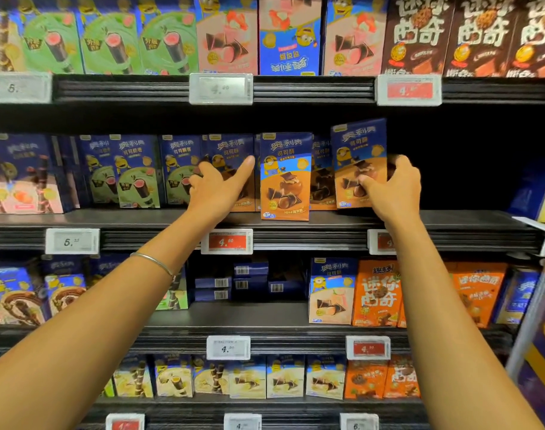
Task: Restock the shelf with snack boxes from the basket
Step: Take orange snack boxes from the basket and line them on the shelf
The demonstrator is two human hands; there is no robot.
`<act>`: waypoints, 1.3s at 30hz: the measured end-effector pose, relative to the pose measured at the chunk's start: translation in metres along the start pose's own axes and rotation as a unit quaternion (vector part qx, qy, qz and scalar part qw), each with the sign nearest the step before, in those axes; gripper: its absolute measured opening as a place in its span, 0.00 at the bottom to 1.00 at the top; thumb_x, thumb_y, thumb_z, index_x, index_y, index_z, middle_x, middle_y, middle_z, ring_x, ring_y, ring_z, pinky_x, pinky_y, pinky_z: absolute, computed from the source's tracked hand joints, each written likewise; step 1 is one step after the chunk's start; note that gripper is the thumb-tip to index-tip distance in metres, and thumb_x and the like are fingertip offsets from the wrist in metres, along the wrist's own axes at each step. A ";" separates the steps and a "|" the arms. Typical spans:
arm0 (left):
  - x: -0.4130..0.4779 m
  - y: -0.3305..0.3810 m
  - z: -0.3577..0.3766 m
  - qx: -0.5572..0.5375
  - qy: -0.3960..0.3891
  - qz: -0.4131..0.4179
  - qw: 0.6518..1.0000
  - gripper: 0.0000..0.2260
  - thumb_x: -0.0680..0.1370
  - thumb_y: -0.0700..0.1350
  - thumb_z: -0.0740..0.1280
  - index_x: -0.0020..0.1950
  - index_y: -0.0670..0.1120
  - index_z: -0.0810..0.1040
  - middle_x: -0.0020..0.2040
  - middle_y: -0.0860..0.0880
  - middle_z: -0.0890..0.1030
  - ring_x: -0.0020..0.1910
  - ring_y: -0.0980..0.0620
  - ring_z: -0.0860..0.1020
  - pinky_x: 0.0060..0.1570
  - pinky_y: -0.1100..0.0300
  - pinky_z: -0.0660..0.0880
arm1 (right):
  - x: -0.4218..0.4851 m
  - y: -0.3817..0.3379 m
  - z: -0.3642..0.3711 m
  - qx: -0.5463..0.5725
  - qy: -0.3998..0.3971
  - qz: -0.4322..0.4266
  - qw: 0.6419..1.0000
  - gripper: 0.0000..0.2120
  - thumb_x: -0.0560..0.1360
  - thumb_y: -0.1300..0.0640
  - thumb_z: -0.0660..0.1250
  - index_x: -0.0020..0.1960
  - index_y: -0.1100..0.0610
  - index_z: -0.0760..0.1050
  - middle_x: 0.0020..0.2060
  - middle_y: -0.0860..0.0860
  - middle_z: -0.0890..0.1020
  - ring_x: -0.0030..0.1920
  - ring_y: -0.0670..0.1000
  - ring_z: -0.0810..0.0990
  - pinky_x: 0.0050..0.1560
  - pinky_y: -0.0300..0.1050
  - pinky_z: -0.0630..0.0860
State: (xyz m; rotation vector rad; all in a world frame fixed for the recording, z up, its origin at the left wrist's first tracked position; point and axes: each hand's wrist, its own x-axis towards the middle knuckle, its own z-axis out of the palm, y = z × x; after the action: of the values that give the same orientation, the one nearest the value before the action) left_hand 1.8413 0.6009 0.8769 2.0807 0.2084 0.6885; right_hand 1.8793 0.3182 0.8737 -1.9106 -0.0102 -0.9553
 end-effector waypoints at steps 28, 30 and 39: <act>0.002 0.006 0.017 0.121 0.001 0.034 0.992 0.57 0.66 0.71 0.78 0.78 0.38 0.57 0.76 0.34 0.65 0.76 0.32 0.66 0.69 0.38 0.71 | 0.000 -0.003 0.031 0.057 -0.178 0.031 0.982 0.26 0.73 0.54 0.77 0.67 0.57 0.72 0.61 0.52 0.81 0.61 0.52 0.80 0.63 0.53 0.78; 0.003 0.004 0.017 0.119 0.000 0.037 0.992 0.55 0.67 0.71 0.78 0.78 0.38 0.58 0.76 0.34 0.65 0.76 0.32 0.66 0.69 0.38 0.71 | -0.001 -0.002 0.031 0.054 -0.176 0.030 0.983 0.26 0.73 0.54 0.76 0.68 0.58 0.71 0.61 0.53 0.81 0.62 0.53 0.80 0.64 0.54 0.77; 0.000 0.006 0.023 0.095 -0.009 0.042 0.995 0.57 0.65 0.73 0.77 0.79 0.41 0.56 0.76 0.36 0.64 0.77 0.33 0.66 0.71 0.39 0.70 | 0.001 -0.001 0.031 0.074 -0.157 0.043 0.984 0.26 0.73 0.54 0.77 0.67 0.58 0.72 0.61 0.53 0.82 0.61 0.53 0.80 0.64 0.54 0.77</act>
State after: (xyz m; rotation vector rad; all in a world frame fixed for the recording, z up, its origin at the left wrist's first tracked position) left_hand 1.8531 0.5812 0.8718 2.2877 0.1837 0.7242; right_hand 1.8988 0.3419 0.8680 -1.8878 -0.1778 -0.5723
